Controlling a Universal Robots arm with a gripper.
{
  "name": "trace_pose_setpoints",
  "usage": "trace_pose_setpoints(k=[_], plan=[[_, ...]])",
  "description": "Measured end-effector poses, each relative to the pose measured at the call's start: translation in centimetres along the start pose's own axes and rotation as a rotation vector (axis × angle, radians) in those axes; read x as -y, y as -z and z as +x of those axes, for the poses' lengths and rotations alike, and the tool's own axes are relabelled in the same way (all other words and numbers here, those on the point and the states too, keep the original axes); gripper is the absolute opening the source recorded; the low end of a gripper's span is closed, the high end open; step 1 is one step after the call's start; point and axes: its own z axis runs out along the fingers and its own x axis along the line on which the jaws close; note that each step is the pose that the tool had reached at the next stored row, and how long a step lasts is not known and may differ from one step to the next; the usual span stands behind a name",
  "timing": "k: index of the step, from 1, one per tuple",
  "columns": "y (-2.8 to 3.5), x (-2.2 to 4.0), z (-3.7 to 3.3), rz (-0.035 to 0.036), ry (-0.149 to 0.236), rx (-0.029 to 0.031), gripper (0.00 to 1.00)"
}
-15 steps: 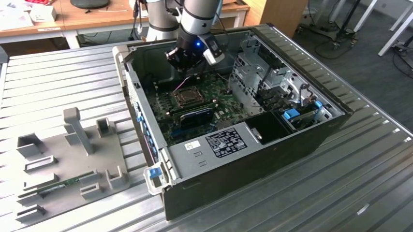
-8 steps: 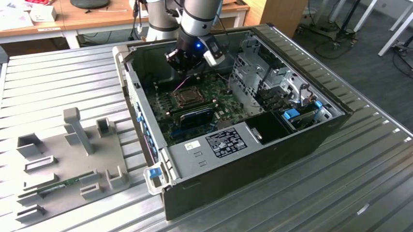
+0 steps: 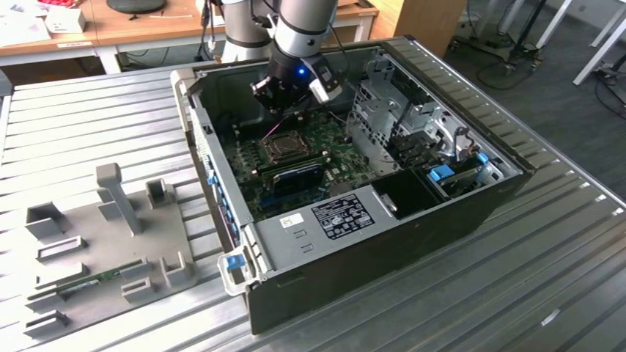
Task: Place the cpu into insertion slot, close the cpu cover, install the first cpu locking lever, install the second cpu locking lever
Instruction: 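Install the first cpu locking lever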
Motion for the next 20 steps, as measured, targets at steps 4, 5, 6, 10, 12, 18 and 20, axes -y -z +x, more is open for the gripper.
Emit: trace_pose_setpoints(k=[4,5,6,10,12,18,20], plan=[[-0.46,0.10,-0.05,0.0001,0.000,0.0009,0.10],[-0.55,0.12,-0.07,0.0001,0.000,0.0011,0.10],[-0.63,0.13,-0.10,0.0001,0.000,0.0011,0.10],[-0.88,0.18,-0.29,0.0000,0.000,0.0011,0.10],[-1.01,0.21,-0.41,0.0001,0.000,0.0011,0.10],[-1.50,0.30,-0.73,0.0001,0.000,0.0012,0.10],[-1.68,0.34,-0.80,0.0001,0.000,0.0011,0.10]])
